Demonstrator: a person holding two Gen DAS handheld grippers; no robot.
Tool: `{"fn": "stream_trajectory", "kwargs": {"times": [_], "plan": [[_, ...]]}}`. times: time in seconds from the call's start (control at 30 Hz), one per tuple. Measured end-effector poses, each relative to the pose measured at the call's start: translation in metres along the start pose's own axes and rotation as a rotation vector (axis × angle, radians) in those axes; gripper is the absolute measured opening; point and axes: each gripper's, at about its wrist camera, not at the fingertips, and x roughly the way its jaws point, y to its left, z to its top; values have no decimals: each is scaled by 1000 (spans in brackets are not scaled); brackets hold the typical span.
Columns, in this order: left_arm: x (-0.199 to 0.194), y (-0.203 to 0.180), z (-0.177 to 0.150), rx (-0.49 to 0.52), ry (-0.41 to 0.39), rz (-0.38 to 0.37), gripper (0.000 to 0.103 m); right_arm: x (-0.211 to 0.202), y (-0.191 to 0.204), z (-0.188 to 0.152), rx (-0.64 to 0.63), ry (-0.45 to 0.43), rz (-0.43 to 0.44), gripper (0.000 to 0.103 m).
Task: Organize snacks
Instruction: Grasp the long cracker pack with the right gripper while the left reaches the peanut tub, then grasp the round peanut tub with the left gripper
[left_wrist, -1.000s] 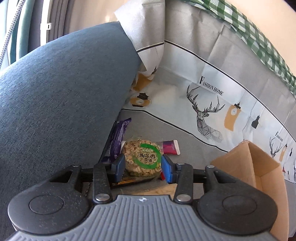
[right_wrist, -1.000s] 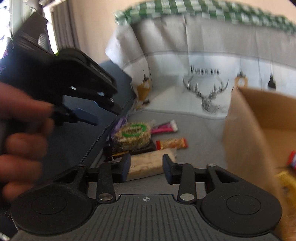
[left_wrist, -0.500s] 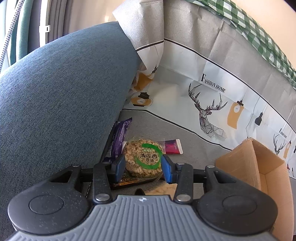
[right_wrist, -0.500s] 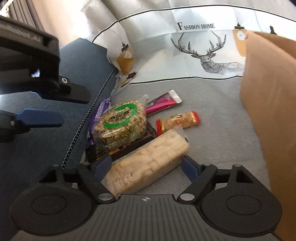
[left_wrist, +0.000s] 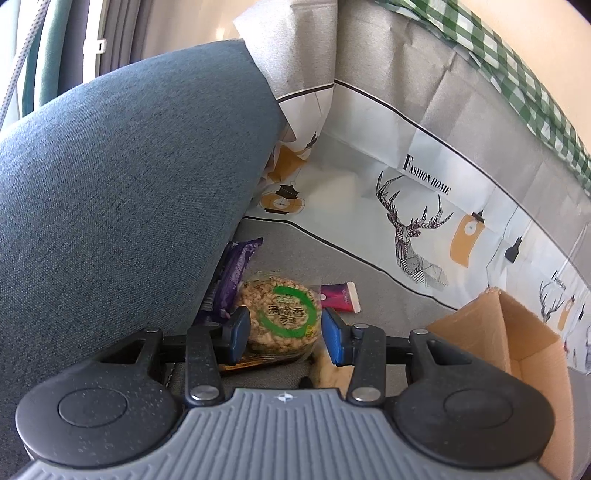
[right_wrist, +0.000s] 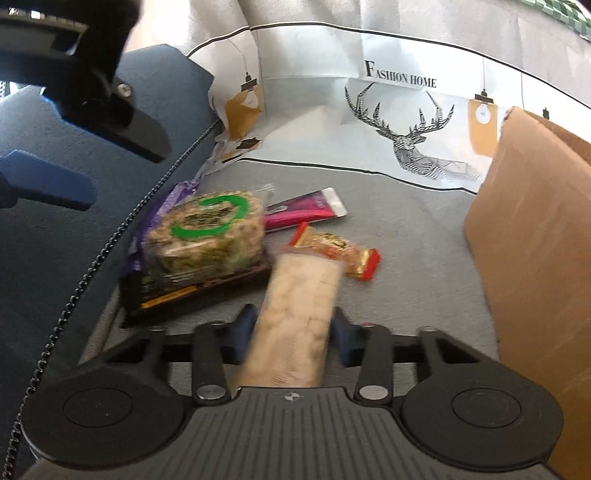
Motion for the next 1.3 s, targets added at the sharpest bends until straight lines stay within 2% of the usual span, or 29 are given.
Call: {"fn": "stream_trajectory", "kwargs": {"times": [0.2,0.4,0.47,0.57,0.7,0.73,0.83,0.9,1.03,1.27,1.3], "plan": [[-3,4,0,-26,-2,-22,47,-14,-13,-7,-17,29,-15,38],[3,3,-4,-35,24,-30,48,-62,-15,-32,-113,55,106,38],[8,2,-7,-39,38,-28,50,-81,-18,-45,-145,38,145,38],[16,-4,-10,-25,59,-17,60,-100,-21,-64,-177,42,170,38],[30,-19,-14,34,83,17,85,-104,-18,-76,-183,71,187,38],[34,-23,-17,50,91,26,87,-103,-18,-76,-182,67,192,38],[50,-30,-18,73,111,95,88,-95,-20,-77,-167,80,162,42],[59,-29,-16,50,122,113,88,-93,-24,-77,-145,99,166,46],[80,-27,-11,12,146,154,88,-95,-23,-77,-195,136,186,60],[100,-30,-10,24,145,217,88,-92,-22,-77,-215,146,193,61],[99,-31,-11,31,142,225,84,-92,-22,-77,-217,144,193,61]]}}
